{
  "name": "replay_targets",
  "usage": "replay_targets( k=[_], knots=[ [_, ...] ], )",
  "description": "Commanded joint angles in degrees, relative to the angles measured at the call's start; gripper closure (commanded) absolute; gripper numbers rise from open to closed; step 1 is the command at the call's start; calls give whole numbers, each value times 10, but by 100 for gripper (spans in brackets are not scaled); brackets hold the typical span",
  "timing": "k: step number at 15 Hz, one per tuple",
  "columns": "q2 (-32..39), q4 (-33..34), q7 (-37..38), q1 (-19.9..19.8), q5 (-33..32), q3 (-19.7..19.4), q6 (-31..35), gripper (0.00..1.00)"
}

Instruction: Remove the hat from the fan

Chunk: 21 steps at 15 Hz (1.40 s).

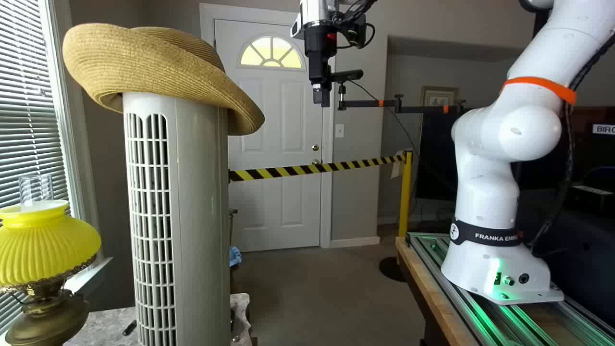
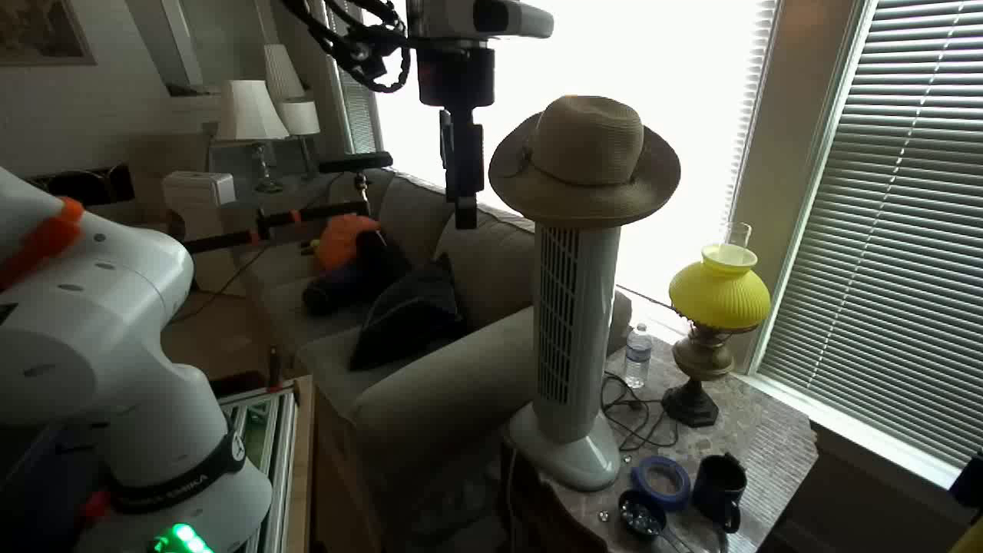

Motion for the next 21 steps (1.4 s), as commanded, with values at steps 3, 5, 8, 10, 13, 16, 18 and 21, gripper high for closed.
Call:
replay_targets(
  k=[3,5,8,10,13,16,18,21],
  knots=[
    [0,1,1,2,-1,-1,-1,0],
    [0,1,1,2,-1,-1,-1,0],
    [20,15,13,3,8,1,15,0],
    [54,46,37,4,32,1,43,0],
    [108,109,74,9,77,5,83,0],
    [156,170,112,12,115,11,116,0],
    [184,210,142,13,159,7,130,0],
    [215,248,167,14,226,-1,156,0]
  ],
)
